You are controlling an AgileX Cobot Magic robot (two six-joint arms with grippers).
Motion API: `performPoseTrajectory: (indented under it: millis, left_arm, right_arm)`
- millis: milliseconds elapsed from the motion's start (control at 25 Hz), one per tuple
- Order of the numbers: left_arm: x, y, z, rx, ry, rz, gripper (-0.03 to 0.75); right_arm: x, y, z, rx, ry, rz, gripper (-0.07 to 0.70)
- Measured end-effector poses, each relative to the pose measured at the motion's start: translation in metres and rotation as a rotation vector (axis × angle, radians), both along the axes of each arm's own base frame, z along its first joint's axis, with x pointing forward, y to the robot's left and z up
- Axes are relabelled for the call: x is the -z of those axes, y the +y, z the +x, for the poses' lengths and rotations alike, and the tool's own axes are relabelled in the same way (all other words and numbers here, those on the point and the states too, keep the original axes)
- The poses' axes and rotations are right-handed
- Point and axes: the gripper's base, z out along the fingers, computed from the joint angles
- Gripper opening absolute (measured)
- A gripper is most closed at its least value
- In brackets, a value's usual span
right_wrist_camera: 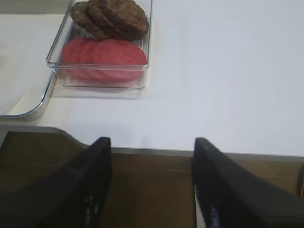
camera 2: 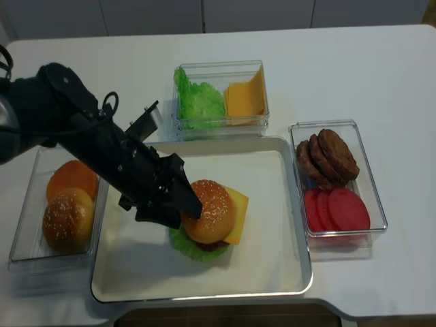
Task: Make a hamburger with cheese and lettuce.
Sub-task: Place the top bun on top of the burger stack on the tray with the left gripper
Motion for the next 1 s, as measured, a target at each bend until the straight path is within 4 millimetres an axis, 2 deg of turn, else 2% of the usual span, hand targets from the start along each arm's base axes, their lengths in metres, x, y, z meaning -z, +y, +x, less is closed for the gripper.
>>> performPoseTrajectory:
  millis: [360,1000]
  left_arm:
    - [-0.0043,-0.0003,0.0027,-0.011,-0.004,0.003,0.473]
    - [-0.0054,0.001,0.0038,-0.049,0.03,0.03,0.58]
  right_arm:
    - [0.0,0.0,0.0,0.0,0.0,0.0,0.431]
    - [0.0,0.0,0.0,0.0,0.0,0.0,0.431]
